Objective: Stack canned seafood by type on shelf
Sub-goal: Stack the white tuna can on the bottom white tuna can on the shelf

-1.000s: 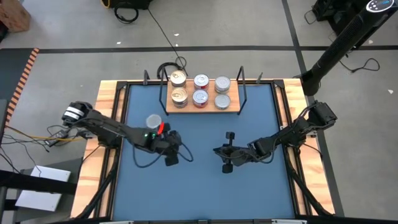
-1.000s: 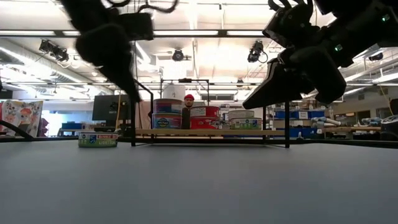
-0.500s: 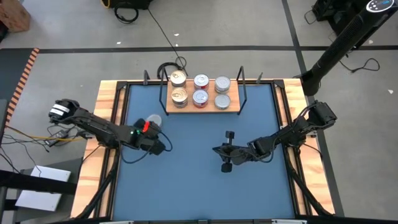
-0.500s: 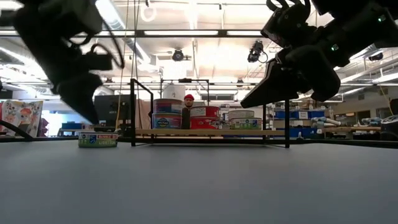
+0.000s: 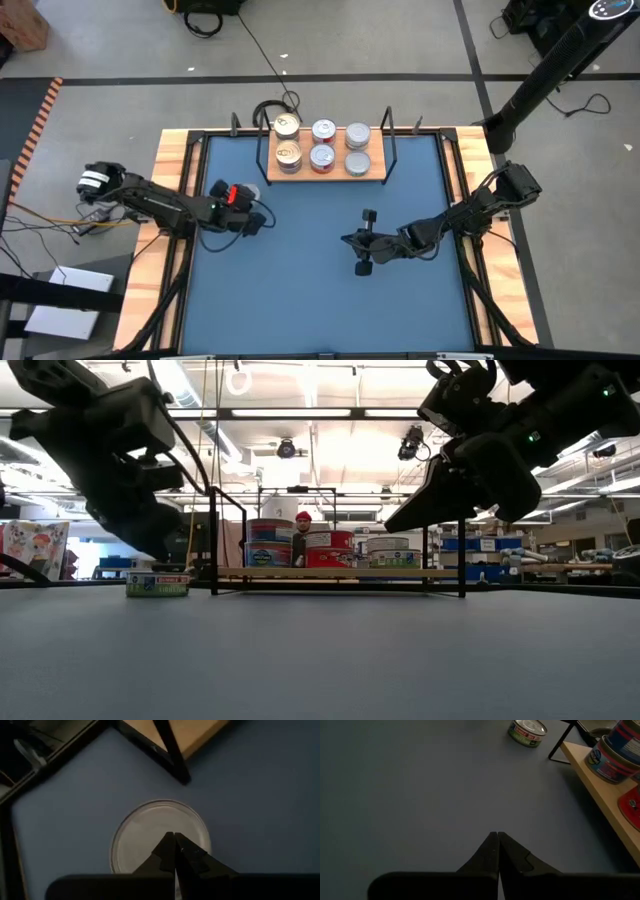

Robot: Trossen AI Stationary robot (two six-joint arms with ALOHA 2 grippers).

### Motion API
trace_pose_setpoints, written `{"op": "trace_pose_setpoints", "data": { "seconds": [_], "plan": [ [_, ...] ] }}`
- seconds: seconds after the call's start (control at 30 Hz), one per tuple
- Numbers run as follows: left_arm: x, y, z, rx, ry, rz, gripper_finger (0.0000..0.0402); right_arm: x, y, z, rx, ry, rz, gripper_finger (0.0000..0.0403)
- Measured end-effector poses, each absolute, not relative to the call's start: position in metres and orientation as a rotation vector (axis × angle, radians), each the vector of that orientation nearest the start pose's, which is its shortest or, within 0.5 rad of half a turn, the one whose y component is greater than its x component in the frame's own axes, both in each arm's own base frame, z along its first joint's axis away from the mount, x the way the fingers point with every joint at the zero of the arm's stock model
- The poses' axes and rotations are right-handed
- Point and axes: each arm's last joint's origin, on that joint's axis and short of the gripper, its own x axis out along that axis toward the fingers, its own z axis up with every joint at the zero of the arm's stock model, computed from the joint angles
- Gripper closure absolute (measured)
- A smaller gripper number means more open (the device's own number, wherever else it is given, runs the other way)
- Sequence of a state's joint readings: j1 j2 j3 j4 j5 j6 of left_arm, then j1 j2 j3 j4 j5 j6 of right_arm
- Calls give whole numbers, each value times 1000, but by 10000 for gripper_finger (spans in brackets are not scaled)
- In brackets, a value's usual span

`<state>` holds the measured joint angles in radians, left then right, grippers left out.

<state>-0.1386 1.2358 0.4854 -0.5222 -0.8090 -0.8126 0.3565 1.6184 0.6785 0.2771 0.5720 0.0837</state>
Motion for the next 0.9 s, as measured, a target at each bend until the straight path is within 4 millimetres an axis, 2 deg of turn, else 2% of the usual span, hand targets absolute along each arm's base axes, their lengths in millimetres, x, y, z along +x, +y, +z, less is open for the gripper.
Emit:
{"op": "trace_pose_setpoints", "data": {
  "seconds": [0.23,0.47,0.9],
  "plan": [
    [180,11,144,-136,903,968,397,285,89,148,-214,583,-233,393],
    [186,11,137,-120,986,892,397,285,89,148,-213,584,-229,392],
    [213,-15,143,-253,814,558,398,284,94,148,-194,588,-160,392]
  ]
}}
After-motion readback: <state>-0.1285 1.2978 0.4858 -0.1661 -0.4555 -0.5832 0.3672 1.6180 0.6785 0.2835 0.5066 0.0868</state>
